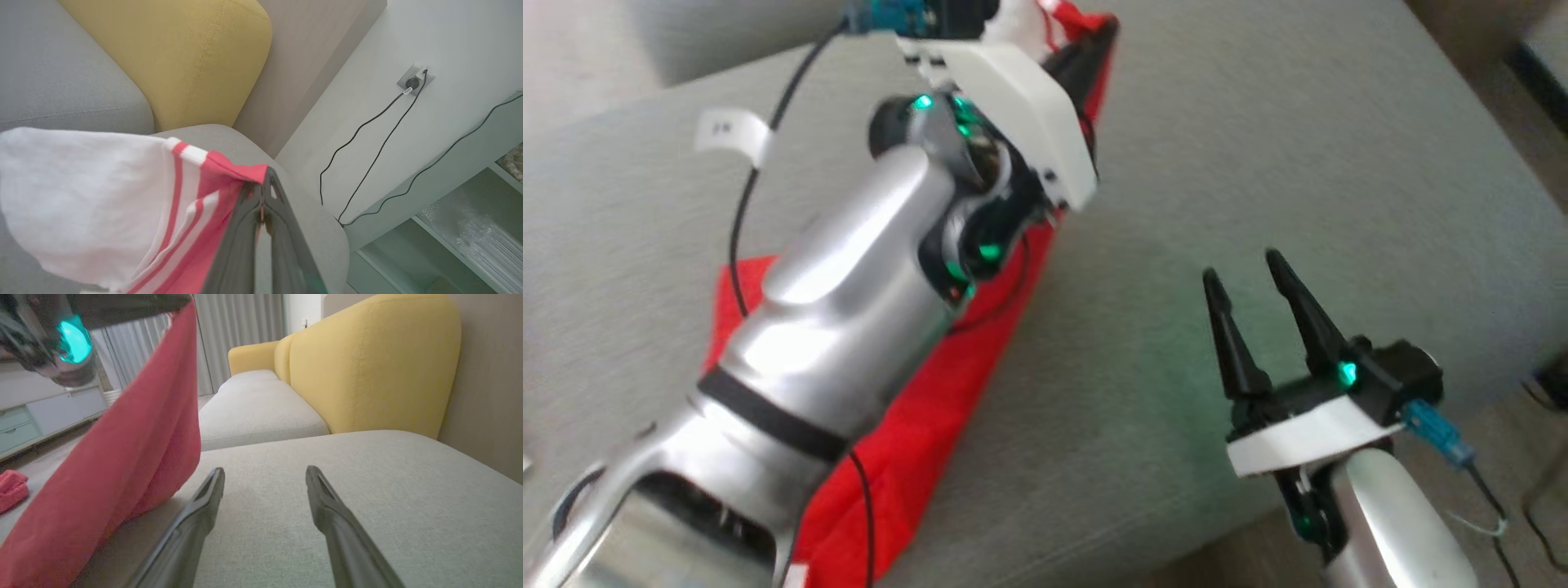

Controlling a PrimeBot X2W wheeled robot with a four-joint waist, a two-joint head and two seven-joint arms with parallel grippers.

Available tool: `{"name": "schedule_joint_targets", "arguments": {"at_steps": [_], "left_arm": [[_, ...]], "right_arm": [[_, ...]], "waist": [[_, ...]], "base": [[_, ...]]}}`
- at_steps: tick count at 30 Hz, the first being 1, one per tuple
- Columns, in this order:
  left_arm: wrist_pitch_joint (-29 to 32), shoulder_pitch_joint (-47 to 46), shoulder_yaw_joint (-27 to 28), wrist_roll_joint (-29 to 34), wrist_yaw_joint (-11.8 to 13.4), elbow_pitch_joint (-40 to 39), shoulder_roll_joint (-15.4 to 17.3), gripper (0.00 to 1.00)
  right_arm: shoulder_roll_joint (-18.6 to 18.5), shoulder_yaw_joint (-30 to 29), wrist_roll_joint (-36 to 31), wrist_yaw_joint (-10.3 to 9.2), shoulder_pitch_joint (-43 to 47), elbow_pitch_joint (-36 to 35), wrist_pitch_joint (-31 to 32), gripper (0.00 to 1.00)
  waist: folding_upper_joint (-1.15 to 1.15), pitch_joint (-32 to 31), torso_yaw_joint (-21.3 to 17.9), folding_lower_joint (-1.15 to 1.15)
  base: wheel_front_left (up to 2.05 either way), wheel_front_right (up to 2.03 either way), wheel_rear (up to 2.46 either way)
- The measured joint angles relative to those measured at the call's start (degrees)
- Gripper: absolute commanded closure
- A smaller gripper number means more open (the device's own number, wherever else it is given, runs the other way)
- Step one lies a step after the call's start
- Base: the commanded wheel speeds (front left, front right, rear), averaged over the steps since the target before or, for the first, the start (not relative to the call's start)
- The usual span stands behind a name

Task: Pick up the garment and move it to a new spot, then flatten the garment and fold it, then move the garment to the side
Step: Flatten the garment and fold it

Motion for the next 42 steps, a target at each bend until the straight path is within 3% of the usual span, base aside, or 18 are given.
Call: {"name": "schedule_joint_targets", "arguments": {"at_steps": [3,7,8,9,14,22,28,36,42], "left_arm": [[-2.88,-2.69,0.02,0.55,-1.29,6.13,-0.77,1.0],[-11.07,-4.47,0.41,0.52,-2.29,11.74,-2.11,1.0],[-12.69,-4.69,0.35,0.26,-2.36,12.99,-2.21,0.53],[-13.43,-4.81,-0.13,-0.63,-2.38,13.84,-2.13,0.0],[-16.69,-4.48,-6.49,-4.94,-2.56,13.83,-2.27,0.0],[-20.28,-0.48,-12.85,-7.61,-0.7,10.58,-2.18,0.0],[-21.25,5.62,-11.15,-4.46,2.99,10.28,-0.57,0.0],[-21.26,16.16,-5.01,3.87,8.45,9.46,7.33,0.0],[-21.06,18.98,-3.8,4.45,8.67,14.28,8.13,0.0]], "right_arm": [[0.12,1.83,2.68,0.0,-1.35,-0.92,0.0,0.0],[0.16,3.04,4.1,0.0,-1.47,-1.6,-0.01,0.0],[0.18,3.27,4.14,0.0,-1.47,-1.62,-0.01,0.0],[0.19,3.41,4.16,0.0,-1.47,-1.62,-0.01,0.0],[0.23,3.01,3.44,0.0,-1.45,-1.57,-0.01,0.0],[0.3,1.23,0.23,0.0,-1.19,-1.42,-0.01,0.0],[0.31,-1.18,-2.87,0.0,1.35,-1.51,-0.01,0.0],[0.27,-3.57,-5.49,0.0,4.56,-1.63,-0.01,0.0],[0.12,-3.45,-5.86,0.0,4.61,-1.86,-0.01,0.0]], "waist": [[0.0,1.68,-3.39,0.0],[0.0,3.74,-7.03,0.0],[0.0,4.19,-7.69,0.0],[0.0,4.58,-8.31,0.0],[0.0,4.58,-8.66,0.0],[0.0,1.98,-4.42,0.0],[0.0,-0.36,-0.33,-0.01],[0.0,-2.0,5.21,-0.01],[0.0,-0.23,7.05,-0.01]], "base": [[0.0,0.0,0.0],[0.0,0.0,0.0],[0.0,0.0,0.0],[0.0,0.0,0.0],[0.0,0.0,0.0],[0.0,0.0,0.0],[0.0,0.0,0.0],[0.0,0.0,0.0],[0.0,0.0,0.0]]}}
